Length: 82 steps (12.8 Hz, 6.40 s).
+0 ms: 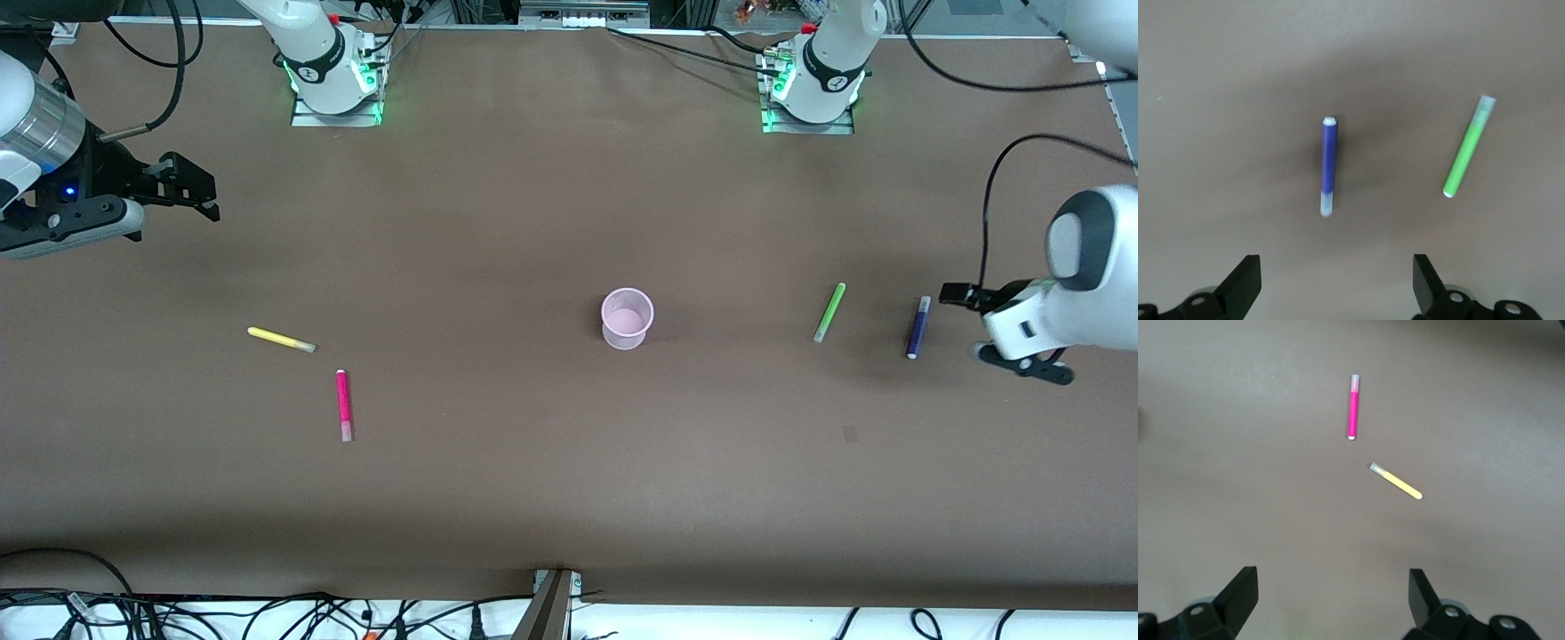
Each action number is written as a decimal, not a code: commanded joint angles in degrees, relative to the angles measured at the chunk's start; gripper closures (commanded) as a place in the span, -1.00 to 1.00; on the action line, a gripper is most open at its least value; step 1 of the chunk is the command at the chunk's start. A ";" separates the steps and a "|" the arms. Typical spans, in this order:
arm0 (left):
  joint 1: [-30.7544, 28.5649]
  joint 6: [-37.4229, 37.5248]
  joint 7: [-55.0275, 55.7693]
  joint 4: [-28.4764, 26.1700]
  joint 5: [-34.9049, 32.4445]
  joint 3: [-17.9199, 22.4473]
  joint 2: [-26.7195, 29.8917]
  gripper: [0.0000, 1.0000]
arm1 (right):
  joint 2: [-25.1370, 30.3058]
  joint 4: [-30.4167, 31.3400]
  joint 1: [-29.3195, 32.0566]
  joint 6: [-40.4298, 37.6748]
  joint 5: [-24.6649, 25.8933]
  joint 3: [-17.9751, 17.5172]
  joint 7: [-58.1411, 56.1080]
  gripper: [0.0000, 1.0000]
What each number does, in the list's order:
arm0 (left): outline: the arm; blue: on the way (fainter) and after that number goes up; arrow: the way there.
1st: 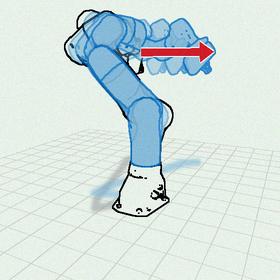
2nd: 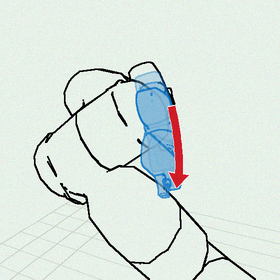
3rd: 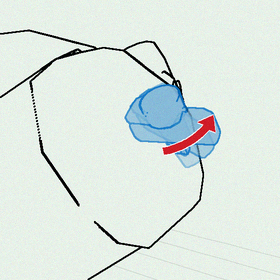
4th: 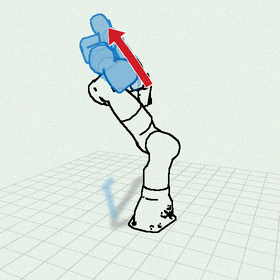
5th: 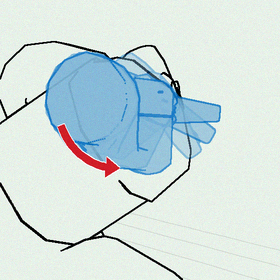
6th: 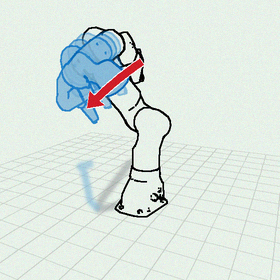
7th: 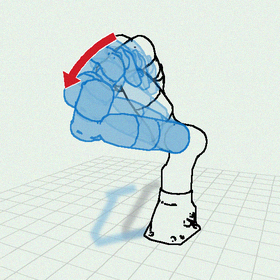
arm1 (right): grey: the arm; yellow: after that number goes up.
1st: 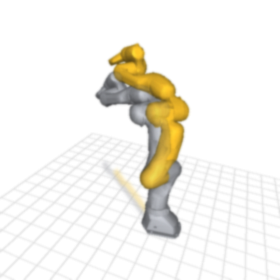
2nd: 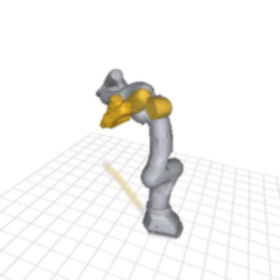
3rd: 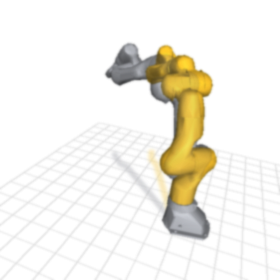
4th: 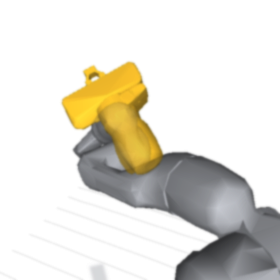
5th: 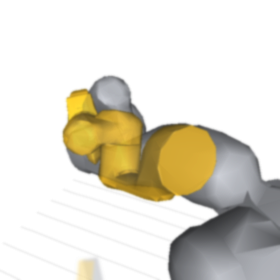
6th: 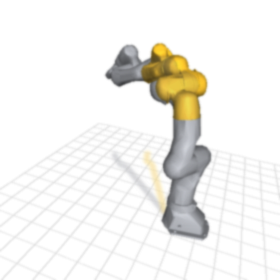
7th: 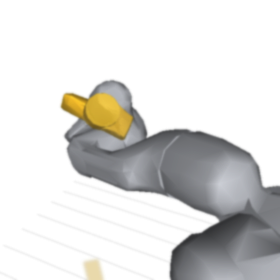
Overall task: Organize pens into pink holder with both arms
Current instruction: 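Grasp the blue pen with the left gripper while the right gripper advances, then lift the blue pen toward the holder while the right gripper grasps the marker, then release the blue pen into the holder while the right gripper lifts the marker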
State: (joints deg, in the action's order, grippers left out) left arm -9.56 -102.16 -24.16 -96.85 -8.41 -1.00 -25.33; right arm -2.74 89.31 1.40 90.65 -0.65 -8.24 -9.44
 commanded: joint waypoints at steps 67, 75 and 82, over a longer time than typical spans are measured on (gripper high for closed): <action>10.09 -44.88 -43.81 -5.89 44.27 -33.54 -8.87 -1.00 | -34.70 10.97 -3.07 44.26 1.97 1.38 9.00 -0.59; 7.55 -19.62 -13.34 -5.19 37.46 -28.90 3.25 -1.00 | -36.46 11.23 -2.89 47.25 1.97 1.38 9.00 0.18; 7.02 14.95 16.63 15.19 0.64 -25.19 4.50 -1.00 | -36.29 10.71 -3.16 46.81 1.97 1.38 8.30 0.75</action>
State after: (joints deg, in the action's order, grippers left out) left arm -3.41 -91.90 -15.80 -84.86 -0.86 -26.35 -20.45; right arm -39.39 99.73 -2.05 136.96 0.63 -6.25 -0.23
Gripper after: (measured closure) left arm 0.000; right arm 0.824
